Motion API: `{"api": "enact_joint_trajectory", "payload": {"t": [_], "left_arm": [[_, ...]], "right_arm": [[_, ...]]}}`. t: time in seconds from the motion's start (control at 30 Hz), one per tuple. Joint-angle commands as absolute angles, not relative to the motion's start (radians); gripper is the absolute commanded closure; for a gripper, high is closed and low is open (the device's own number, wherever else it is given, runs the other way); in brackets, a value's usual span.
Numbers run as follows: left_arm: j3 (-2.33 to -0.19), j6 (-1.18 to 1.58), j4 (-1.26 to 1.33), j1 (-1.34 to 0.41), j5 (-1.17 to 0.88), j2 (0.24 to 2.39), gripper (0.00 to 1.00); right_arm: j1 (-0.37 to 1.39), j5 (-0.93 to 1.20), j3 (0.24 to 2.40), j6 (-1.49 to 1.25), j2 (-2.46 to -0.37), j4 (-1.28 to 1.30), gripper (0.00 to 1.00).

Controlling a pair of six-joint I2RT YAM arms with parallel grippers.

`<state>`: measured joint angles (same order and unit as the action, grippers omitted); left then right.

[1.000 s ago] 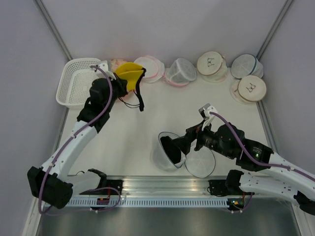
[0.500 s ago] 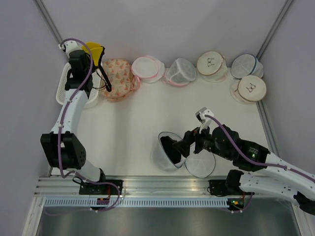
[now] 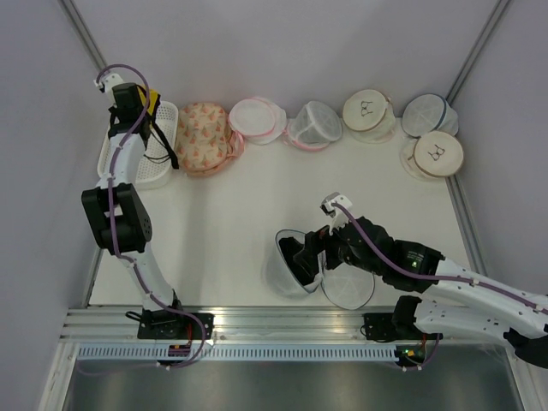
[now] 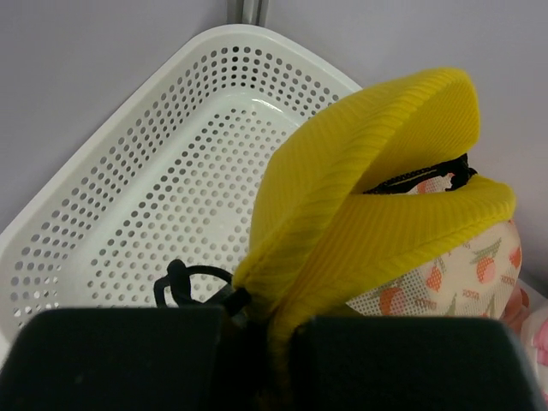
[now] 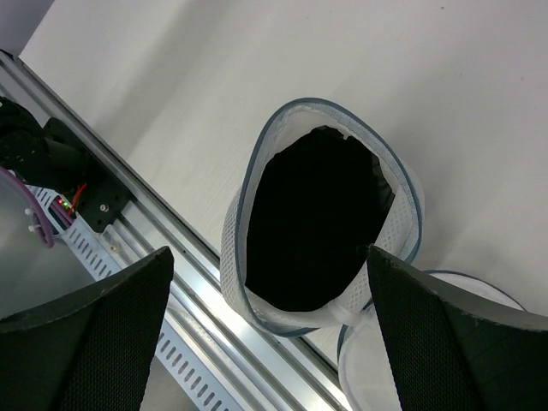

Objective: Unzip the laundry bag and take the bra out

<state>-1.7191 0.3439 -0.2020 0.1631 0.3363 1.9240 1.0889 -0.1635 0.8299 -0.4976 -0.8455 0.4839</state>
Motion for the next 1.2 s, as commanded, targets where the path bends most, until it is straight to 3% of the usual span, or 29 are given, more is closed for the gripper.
{"api": "enact_joint_trajectory", "payload": {"t": [0.0, 0.37, 0.47, 0.5, 0.57, 0.6, 0.67, 0.93, 1.17], "left_arm": [[-1.834, 0.316, -0.199, 0.198, 0.299, 2.000, 0.98], [-1.936, 0.416, -0.282, 0.322, 0.288, 2.161, 0.98], [-1.922, 0.423, -0.307, 0.339, 0.204, 2.177, 0.98], [-1.919, 0.423, -0.314, 0.339, 0.149, 2.178, 0.91], [-1.914, 0.434, -0.345, 0.336, 0.086, 2.184, 0.62], [-1.913, 0.440, -0.356, 0.334, 0.042, 2.183, 0.30], [-1.884, 0.459, -0.374, 0.328, 0.005, 2.159, 0.01], [-1.718, 0.515, -0.368, 0.299, -0.138, 1.938, 0.00], [-1.513, 0.535, -0.365, 0.149, -0.258, 1.645, 0.00]], "right_arm": [[1.092, -0.178, 0.851, -0.491, -0.883, 0.457, 0.02], [1.085, -0.160, 0.891, -0.466, -1.012, 0.433, 0.02], [1.080, -0.143, 0.900, -0.462, -1.044, 0.410, 0.02], [1.078, -0.138, 0.902, -0.460, -1.051, 0.405, 0.02], [1.078, -0.127, 0.910, -0.459, -1.066, 0.393, 0.02], [1.077, -0.126, 0.911, -0.459, -1.069, 0.391, 0.02], [1.077, -0.123, 0.910, -0.460, -1.062, 0.385, 0.02], [1.078, -0.176, 0.855, -0.503, -0.953, 0.387, 0.02], [1.078, -0.363, 0.818, -0.595, -0.853, 0.511, 0.02]]}}
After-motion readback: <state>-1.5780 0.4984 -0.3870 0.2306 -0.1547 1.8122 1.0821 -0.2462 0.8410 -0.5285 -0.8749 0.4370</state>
